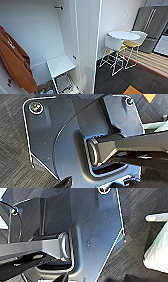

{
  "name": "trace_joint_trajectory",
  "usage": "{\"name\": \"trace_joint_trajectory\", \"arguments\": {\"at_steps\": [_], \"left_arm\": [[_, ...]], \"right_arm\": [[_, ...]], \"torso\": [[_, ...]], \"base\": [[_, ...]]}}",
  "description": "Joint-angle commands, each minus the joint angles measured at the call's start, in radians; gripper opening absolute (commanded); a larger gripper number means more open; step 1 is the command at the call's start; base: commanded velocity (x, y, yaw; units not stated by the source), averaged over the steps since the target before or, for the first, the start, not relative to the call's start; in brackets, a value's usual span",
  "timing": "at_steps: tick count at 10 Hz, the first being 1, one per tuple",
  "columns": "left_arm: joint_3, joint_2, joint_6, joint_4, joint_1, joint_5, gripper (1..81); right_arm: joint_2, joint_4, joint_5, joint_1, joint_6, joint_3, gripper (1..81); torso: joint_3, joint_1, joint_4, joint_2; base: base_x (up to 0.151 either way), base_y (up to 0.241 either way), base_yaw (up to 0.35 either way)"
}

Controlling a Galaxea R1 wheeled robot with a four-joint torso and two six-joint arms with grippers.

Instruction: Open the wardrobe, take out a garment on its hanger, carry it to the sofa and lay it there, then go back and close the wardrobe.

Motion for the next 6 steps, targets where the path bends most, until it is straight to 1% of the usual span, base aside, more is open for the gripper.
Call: {"name": "trace_joint_trajectory", "arguments": {"at_steps": [1, 6], "left_arm": [[-0.001, 0.002, -0.001, 0.002, -0.026, 0.042, 81.1], [-0.001, 0.007, -0.001, 0.009, -0.026, 0.042, 81.1]], "right_arm": [[0.0, 0.0, -0.056, 0.023, 0.001, 0.0, 81.1], [0.002, -0.001, -0.052, 0.021, -0.001, 0.0, 81.1]], "torso": [[0.0, 0.001, 0.0, 0.0], [0.0, 0.001, 0.0, 0.0]], "base": [[0.0, 0.0, 0.294], [0.0, 0.0, 0.294]]}}
